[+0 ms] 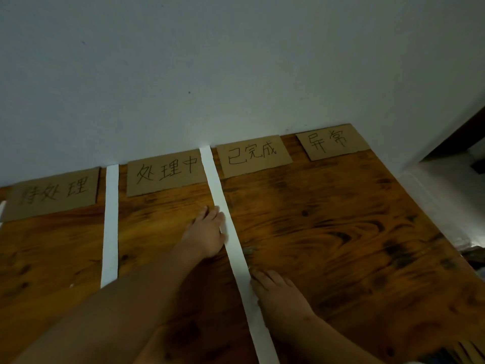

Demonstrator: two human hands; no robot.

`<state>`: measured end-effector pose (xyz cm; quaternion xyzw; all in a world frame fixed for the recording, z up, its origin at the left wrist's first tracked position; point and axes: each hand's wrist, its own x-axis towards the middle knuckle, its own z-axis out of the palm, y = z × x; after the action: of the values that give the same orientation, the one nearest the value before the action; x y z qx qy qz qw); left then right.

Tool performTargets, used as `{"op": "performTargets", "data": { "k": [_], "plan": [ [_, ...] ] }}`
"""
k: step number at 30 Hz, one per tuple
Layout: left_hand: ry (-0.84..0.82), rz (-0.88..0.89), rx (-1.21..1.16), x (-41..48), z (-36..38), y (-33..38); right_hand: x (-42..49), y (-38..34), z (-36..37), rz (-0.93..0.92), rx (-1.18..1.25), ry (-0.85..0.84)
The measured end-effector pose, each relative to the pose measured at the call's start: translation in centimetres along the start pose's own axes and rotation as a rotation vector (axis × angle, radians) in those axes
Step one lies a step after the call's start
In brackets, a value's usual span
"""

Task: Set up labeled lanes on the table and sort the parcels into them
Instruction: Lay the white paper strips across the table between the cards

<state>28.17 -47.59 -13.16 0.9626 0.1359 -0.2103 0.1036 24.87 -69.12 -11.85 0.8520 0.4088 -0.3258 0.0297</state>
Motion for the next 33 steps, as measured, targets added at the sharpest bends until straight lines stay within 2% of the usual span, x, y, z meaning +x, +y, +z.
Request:
{"op": "performTargets", "data": {
  "k": [3, 7, 13, 20, 25, 30, 33],
  "plan": [
    [0.008, -0.01, -0.029, 0.1, -0.6, -0.2, -0.1, 0.0, 0.1, 0.007, -0.009, 0.042],
    [0.021, -0.113, -0.139, -1.7, -2.3, -1.8, -0.2, -0.9, -1.6, -0.019, 0.014, 0.18],
    [0.086, -0.268, -0.223, -11.0, -4.8, -10.3, 1.8, -7.7, -7.8, -0.208, -0.062, 0.289],
    [0.112, -0.457, -0.207, -25.3, -5.1, -22.8, 3.4, -23.1, -8.8, -0.325, -0.03, 0.25],
    [0.129, -0.568, -0.321, -34.6, -0.2, -33.3, 4.3, -34.8, -5.2, -0.315, 0.061, 0.206],
    [0.088, -0.63, -0.425, -39.0, 6.1, -40.6, 5.2, -43.6, -1.7, -0.316, 0.121, 0.054],
    [0.091, -0.618, -0.456, -38.6, 7.9, -41.2, 6.4, -46.0, 0.0, -0.27, 0.105, -0.012]
  ]
}}
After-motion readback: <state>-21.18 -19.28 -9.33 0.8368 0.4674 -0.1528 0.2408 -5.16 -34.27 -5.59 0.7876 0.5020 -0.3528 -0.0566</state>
